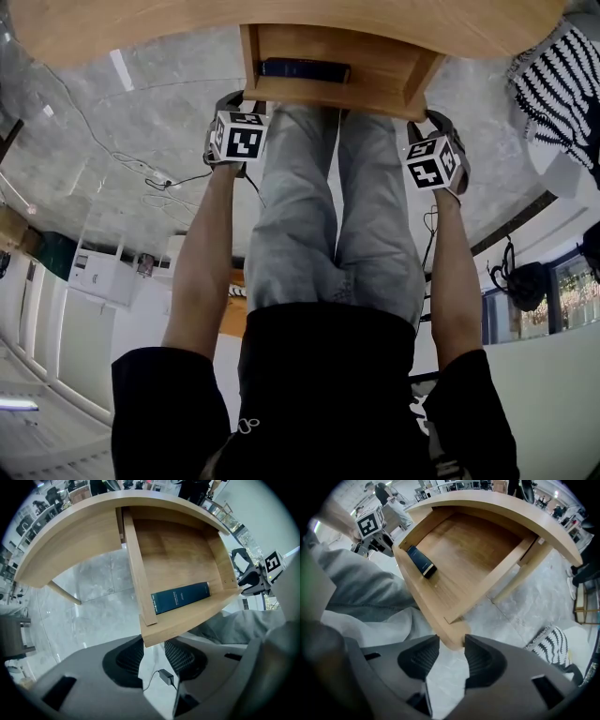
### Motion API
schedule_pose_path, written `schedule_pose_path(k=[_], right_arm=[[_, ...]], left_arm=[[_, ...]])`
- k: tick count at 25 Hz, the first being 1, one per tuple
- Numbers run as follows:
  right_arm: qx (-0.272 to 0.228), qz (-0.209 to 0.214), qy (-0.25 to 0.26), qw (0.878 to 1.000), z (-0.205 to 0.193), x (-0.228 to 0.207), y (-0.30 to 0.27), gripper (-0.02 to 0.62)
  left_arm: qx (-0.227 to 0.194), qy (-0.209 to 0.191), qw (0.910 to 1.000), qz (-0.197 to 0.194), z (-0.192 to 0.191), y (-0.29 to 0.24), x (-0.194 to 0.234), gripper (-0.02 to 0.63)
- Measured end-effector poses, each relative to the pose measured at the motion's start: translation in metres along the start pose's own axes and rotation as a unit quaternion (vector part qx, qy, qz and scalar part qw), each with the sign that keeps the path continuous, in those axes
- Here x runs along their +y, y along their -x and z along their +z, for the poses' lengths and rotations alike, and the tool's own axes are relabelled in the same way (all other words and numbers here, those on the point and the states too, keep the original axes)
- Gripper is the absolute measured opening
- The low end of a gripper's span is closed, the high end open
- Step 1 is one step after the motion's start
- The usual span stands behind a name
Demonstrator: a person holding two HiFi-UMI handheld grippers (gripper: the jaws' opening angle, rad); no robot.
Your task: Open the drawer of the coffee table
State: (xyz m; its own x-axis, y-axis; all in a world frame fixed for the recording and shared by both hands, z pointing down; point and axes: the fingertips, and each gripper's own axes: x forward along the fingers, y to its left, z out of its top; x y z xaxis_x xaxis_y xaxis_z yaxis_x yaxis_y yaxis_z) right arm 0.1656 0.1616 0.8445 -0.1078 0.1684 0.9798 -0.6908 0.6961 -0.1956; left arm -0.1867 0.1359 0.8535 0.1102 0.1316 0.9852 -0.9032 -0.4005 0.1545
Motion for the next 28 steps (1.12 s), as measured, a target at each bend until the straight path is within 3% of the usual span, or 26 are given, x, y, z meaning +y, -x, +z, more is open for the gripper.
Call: schedule_pose_path(k=[4,7,11,16,22,28], right_arm=[[0.004,-0.004,-0.006,1.000,0.000,0.000,-0.002,0.161],[0.010,-0.007,-0.014,1.000,-0.002,0.002,0.000,0.161],[0.003,0.001,-0.062,0.998,-0.002,0.003,0.012,0.161],[-0.029,0.002,-0.125,0.992,0.007,0.001,0.034,0.135],[-0.061,0.007,-0.206,0.977,0.022,-0.009,0.059,0.087],[-0.106,0.009,-0.247,0.963,0.051,-0.017,0.090,0.038]], left_arm=[[0.000,0.016,0.9998,0.006,0.000,-0.001,0.001,0.135],[0.007,0.059,0.9982,0.012,-0.005,0.003,0.000,0.135],[0.006,0.106,0.9943,0.012,-0.007,0.015,0.000,0.133],[-0.003,0.095,0.9954,0.017,-0.003,0.041,0.001,0.105],[-0.048,0.119,0.9913,0.028,0.025,0.078,0.011,0.021],[-0.091,0.139,0.9861,0.013,0.061,0.115,0.008,0.011]])
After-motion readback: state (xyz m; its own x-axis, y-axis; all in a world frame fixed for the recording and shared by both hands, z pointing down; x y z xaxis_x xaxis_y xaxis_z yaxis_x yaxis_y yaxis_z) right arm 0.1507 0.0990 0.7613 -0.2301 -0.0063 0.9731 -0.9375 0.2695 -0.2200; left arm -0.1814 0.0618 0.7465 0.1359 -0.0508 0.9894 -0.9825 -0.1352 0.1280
